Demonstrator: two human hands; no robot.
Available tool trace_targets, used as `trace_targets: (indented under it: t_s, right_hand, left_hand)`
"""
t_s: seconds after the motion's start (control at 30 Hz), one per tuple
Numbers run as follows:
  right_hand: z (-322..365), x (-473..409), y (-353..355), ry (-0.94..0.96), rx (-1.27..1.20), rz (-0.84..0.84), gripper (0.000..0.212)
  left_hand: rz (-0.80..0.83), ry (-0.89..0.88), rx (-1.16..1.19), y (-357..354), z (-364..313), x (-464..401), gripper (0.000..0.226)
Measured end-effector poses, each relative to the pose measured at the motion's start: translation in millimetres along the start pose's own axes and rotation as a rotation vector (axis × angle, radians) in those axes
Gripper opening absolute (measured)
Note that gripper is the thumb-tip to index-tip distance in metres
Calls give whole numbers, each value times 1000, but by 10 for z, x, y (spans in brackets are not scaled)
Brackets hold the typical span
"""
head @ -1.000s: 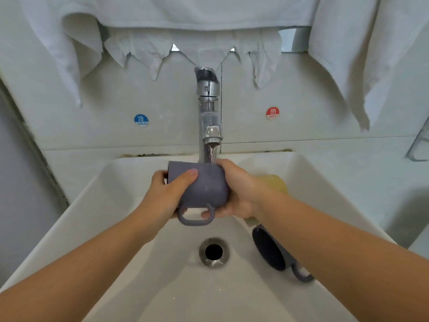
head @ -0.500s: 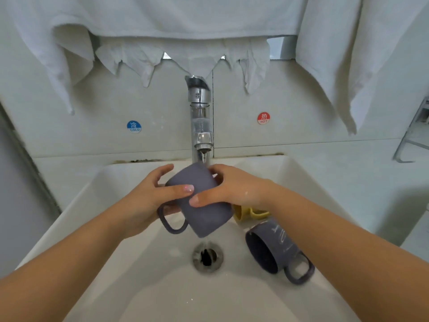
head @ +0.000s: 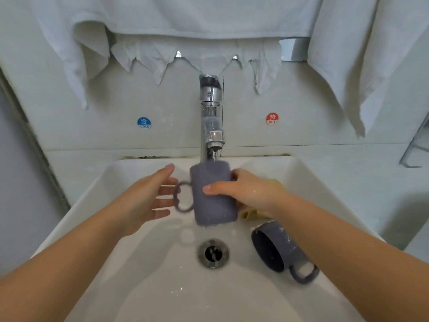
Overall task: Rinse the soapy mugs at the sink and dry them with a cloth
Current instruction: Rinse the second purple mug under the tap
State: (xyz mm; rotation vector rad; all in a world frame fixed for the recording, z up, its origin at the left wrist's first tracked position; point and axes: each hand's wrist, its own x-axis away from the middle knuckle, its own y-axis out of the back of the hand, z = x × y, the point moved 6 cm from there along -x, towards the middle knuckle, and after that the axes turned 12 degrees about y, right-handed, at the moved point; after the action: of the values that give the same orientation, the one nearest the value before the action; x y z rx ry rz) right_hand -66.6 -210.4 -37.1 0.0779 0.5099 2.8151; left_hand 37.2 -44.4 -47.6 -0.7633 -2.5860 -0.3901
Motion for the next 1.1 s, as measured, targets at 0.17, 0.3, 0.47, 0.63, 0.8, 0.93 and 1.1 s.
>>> trace_targets:
  t_s: [0.17,0.3,0.47,0.63,0.8,0.93,1.1]
  right_hand:
    - [-41,-36,-140,-6,-201,-12,35]
    - [-89,-59,-224,-34,-395,-115,57]
    - [-28,64,-238,-123,-217,130,55]
    - [236,24,283,16,141,-150,92]
    - [935,23,479,458,341,-308,65]
    - [1225,-17,382,553,435,-299,68]
    - [1360,-12,352,584,567,-333,73]
  left_hand:
    - [179,46,-184,-267,158,159,63]
    - [202,56,94,-364,204,169,59]
    - [255,-34,80,-390,102,232,70]
    - [-123,-350,-436,-4,-313,324,83]
    - [-279,-689,-1237,48,-641,372,58]
    - [-413,-1000,-1756,-8,-684,368,56]
    - [-479,-1440,-1893,-78,-623,484,60]
